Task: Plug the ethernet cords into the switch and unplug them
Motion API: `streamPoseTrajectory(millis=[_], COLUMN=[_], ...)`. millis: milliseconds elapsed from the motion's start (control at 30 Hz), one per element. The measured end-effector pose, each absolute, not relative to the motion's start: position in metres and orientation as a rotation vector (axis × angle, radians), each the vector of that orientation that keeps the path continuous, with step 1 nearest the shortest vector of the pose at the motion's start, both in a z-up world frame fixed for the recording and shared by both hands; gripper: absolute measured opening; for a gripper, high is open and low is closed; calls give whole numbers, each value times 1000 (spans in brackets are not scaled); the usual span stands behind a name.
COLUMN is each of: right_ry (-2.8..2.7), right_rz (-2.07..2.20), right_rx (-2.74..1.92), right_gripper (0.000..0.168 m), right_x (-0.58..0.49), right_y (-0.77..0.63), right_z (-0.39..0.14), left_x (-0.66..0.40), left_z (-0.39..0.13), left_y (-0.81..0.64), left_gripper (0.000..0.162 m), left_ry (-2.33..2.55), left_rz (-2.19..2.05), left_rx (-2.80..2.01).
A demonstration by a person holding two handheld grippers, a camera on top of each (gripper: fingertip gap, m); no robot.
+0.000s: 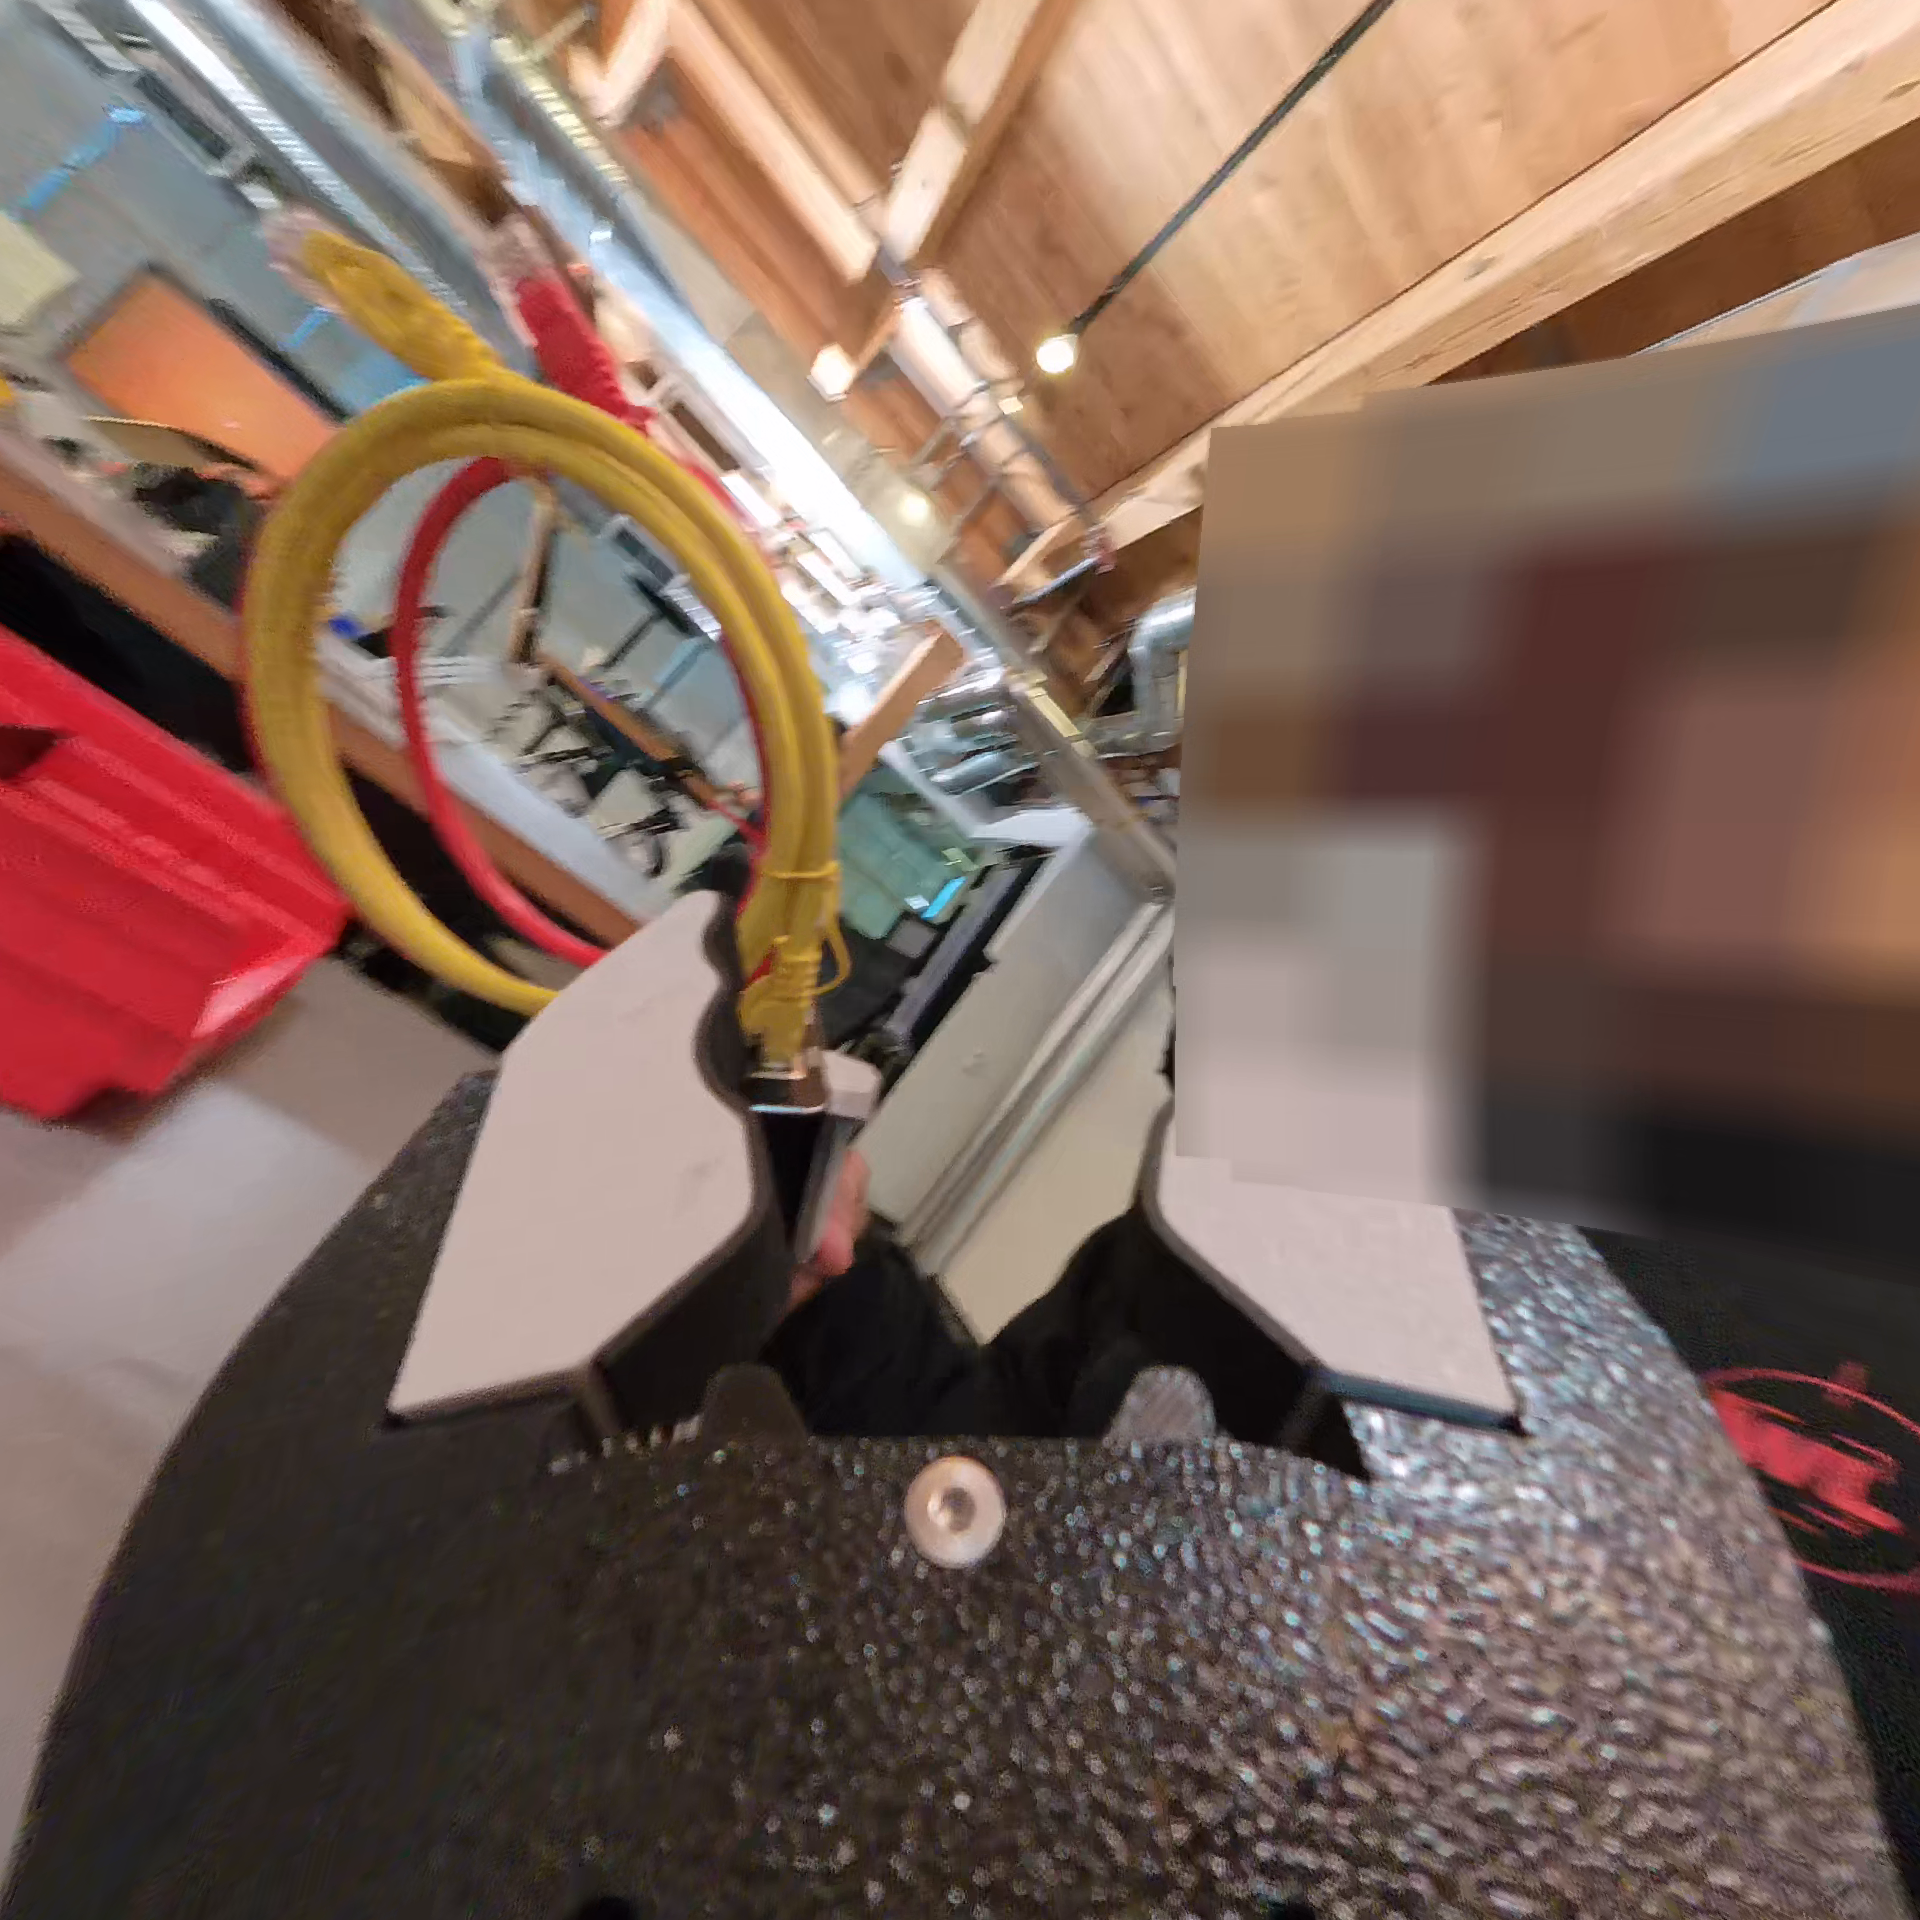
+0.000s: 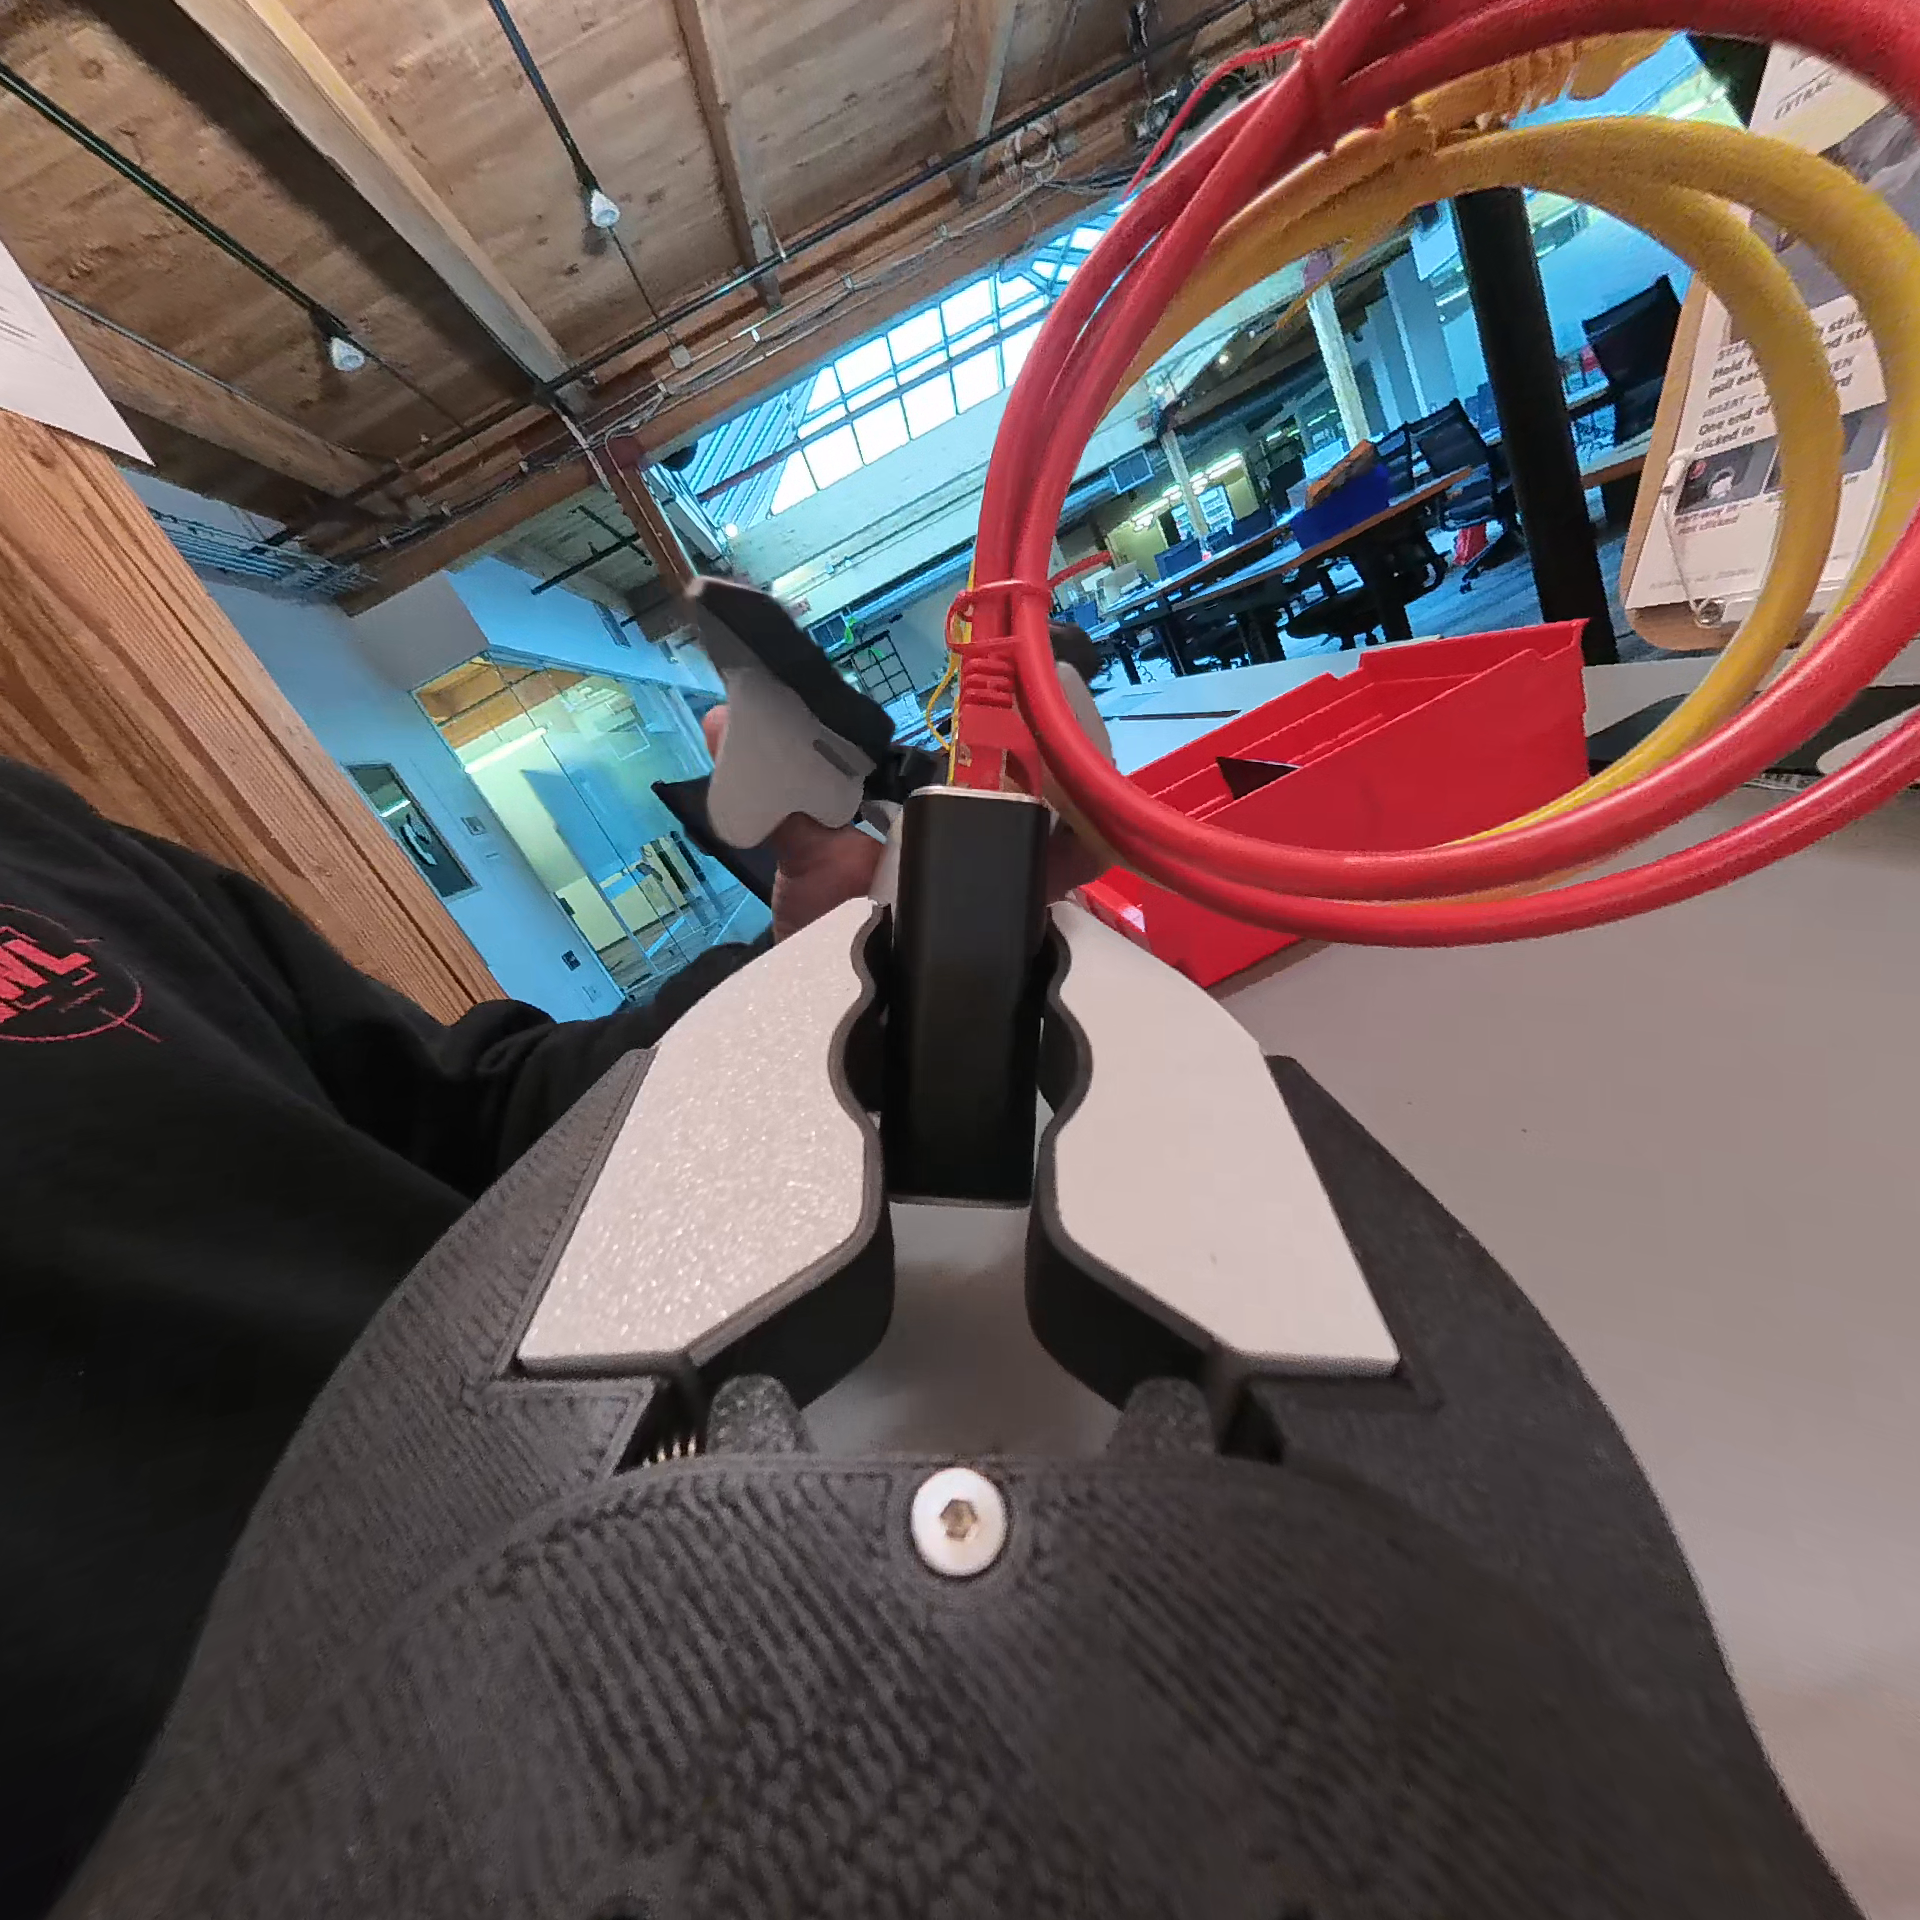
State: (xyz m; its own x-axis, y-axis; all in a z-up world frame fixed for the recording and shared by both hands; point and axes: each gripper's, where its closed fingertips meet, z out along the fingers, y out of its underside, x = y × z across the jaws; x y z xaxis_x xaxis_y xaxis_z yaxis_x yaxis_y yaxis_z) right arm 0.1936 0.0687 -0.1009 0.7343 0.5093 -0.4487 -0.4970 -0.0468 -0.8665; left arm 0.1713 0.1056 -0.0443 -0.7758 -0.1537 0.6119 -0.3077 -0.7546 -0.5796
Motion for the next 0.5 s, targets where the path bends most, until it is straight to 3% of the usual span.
streamPoseTrajectory(millis=[33,100,333,500], right_ry=[-11,-9,1,17], right_rz=[817,823,883,879], right_rx=[-1395,-1387,-1344,-1378], right_gripper=[26,26,26,26], right_x=[194,197,197,194], right_y=[69,70,73,77], right_z=[-102,-105,-109,-114], left_x=[177,185,199,203], left_z=[-49,-58,-85,-95], left_y=[106,105,84,80], left_gripper=[72,61,56,40], left_ry=[-1109,-1214,-1460,-1556], left_rz=[2666,2632,2407,2364], left_rx=[1091,1216,1417,1475])
